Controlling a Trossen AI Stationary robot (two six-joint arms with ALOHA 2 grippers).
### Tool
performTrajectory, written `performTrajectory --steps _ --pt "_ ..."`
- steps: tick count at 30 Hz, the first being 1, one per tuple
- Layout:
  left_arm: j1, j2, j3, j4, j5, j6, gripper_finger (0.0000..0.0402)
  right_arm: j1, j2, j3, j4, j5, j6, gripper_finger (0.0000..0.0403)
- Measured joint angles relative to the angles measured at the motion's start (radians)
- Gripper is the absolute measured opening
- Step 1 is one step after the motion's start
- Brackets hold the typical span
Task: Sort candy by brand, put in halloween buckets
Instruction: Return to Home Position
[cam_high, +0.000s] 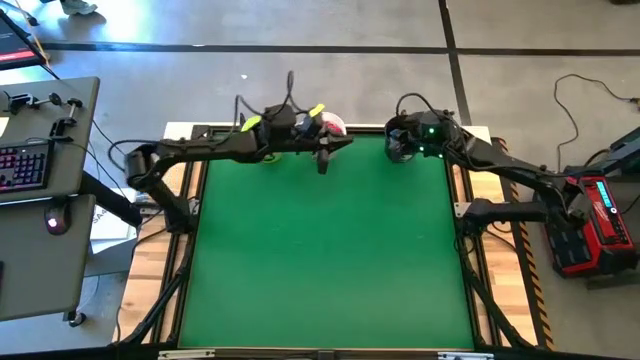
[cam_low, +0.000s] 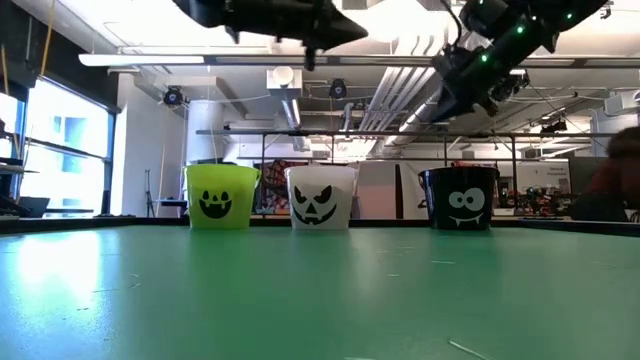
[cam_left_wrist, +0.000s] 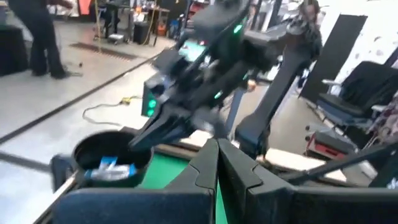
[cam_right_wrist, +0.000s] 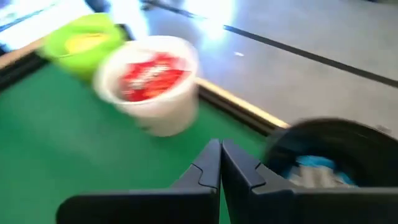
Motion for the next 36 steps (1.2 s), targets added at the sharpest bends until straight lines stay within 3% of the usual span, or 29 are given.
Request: performTrajectory --steps 11,23,36 --pt "0.002 -0.313 -0.346 0.06 0.019 0.006 0.0 0.184 -0.022 0.0 0.058 -0.145 -0.117 0.0" --pt "0.013 -0.532 -0.553 0.05 0.043 -0.027 0.0 0.376 -0.131 -0.08 0.152 -0.055 -0.1 0.0" --pt "0.048 -0.751 -0.786 0.042 0.106 -0.008 0.0 0.397 -0.416 -0.316 0.233 -0.156 -0.081 0.0"
